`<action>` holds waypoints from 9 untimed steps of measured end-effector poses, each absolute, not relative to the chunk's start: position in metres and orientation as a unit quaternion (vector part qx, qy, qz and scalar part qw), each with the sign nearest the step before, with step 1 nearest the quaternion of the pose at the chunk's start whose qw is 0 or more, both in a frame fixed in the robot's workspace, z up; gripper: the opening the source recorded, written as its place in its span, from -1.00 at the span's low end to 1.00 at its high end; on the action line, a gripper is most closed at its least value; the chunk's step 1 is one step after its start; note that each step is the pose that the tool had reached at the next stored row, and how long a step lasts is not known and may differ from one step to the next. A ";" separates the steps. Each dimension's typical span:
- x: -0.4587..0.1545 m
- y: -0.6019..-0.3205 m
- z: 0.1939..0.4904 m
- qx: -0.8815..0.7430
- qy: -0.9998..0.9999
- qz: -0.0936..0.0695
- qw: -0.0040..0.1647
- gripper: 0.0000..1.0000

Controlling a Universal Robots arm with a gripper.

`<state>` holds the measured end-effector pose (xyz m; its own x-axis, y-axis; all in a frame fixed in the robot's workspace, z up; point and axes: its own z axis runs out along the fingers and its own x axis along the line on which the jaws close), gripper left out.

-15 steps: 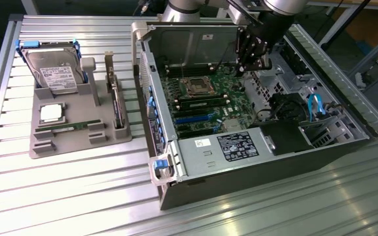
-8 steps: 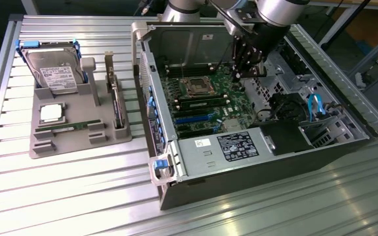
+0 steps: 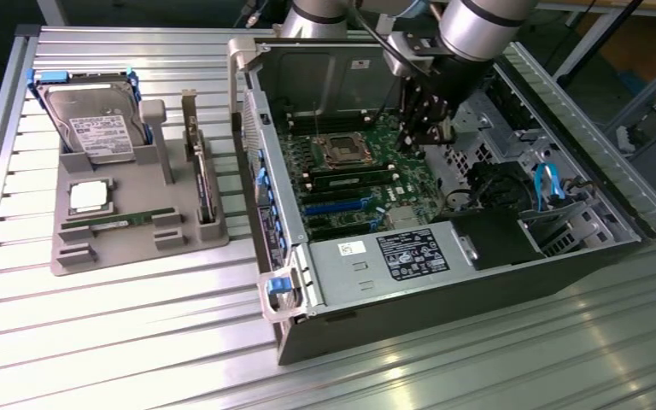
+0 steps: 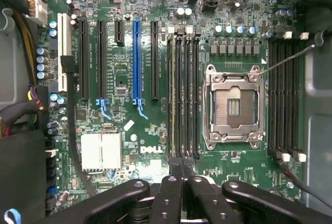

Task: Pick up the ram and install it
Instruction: 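Press down the ram until it locks into place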

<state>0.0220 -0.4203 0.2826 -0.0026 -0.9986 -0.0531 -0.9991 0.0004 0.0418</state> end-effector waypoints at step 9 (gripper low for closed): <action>0.022 -0.420 0.254 -0.706 0.707 0.034 0.005 -0.80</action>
<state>0.0220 -0.4203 0.2544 -0.0026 -0.9985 -0.0553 -0.9991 0.0003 0.0417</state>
